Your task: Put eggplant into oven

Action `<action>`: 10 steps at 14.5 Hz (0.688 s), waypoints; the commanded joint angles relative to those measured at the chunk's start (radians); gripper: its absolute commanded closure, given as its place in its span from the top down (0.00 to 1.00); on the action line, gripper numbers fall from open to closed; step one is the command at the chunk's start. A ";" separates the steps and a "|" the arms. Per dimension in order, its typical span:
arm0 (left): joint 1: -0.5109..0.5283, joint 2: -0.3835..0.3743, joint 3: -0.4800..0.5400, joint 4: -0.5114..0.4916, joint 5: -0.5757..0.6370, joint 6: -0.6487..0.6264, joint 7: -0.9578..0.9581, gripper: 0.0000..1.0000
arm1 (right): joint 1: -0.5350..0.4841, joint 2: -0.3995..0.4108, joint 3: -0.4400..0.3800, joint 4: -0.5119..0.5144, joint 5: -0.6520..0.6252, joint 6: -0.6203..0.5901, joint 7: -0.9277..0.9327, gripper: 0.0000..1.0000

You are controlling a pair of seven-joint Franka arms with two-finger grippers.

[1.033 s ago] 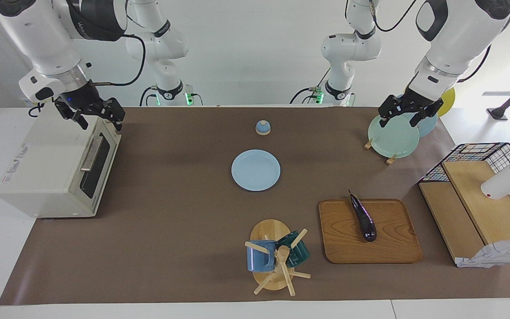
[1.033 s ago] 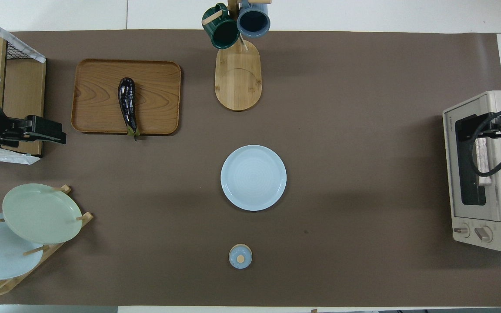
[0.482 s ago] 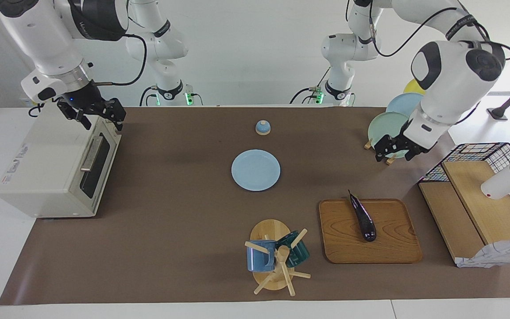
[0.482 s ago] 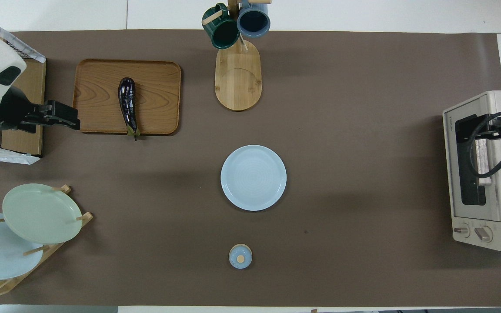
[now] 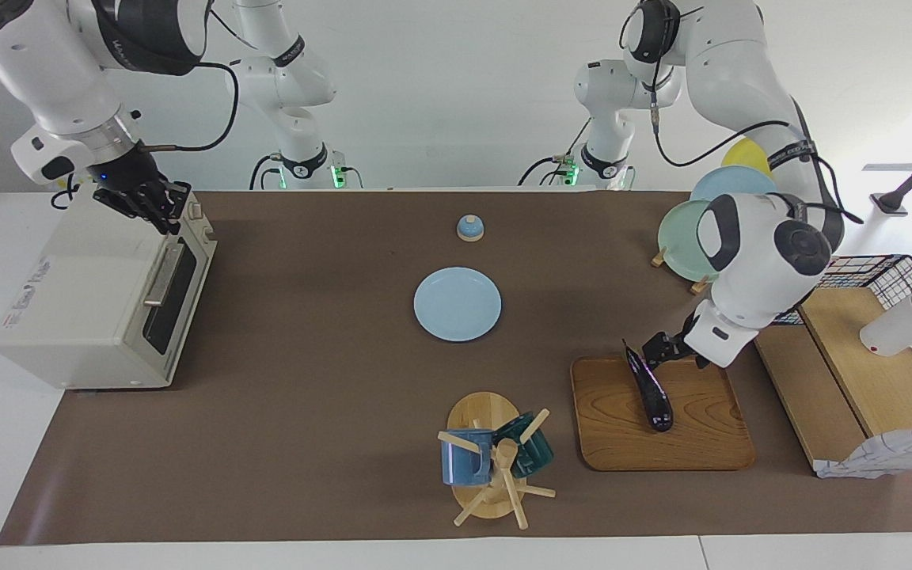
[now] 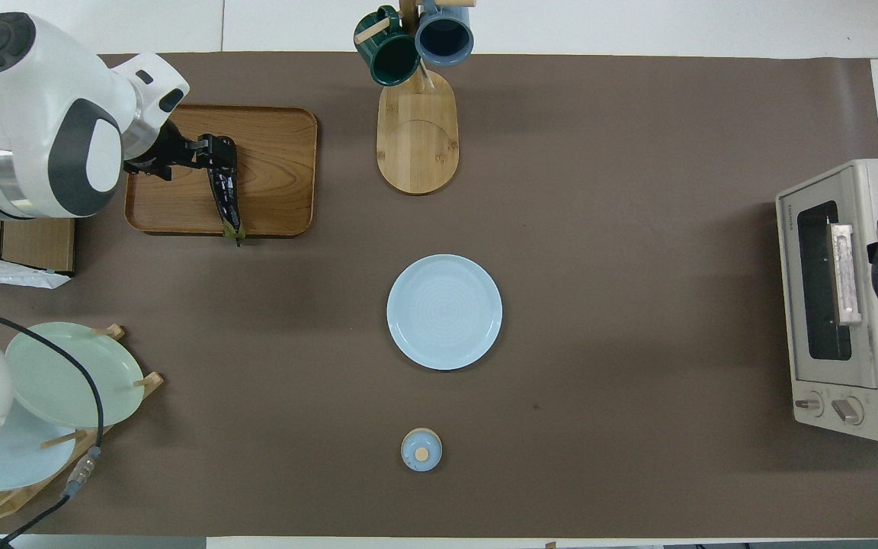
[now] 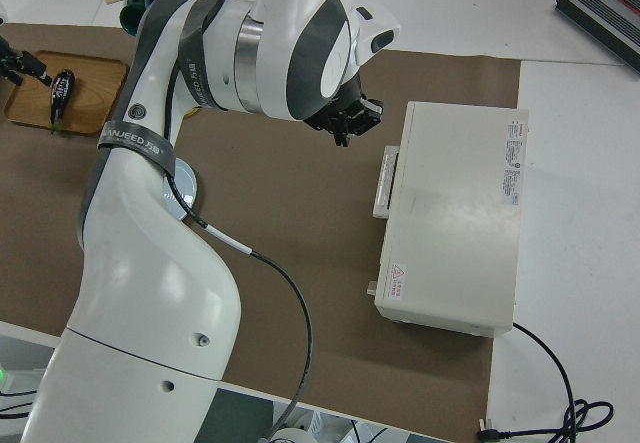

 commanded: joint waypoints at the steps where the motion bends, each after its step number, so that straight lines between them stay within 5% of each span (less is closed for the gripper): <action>1: -0.007 0.082 0.006 0.073 0.025 0.062 0.026 1.00 | -0.055 -0.016 0.001 -0.014 0.009 -0.010 -0.086 0.00; 5: -0.007 0.084 0.005 0.023 0.024 0.138 0.051 1.00 | -0.155 -0.016 0.001 -0.028 -0.028 0.022 -0.199 0.00; 10: -0.004 0.079 0.006 -0.013 0.022 0.169 0.111 1.00 | -0.118 -0.067 0.011 -0.209 -0.071 0.170 -0.119 0.00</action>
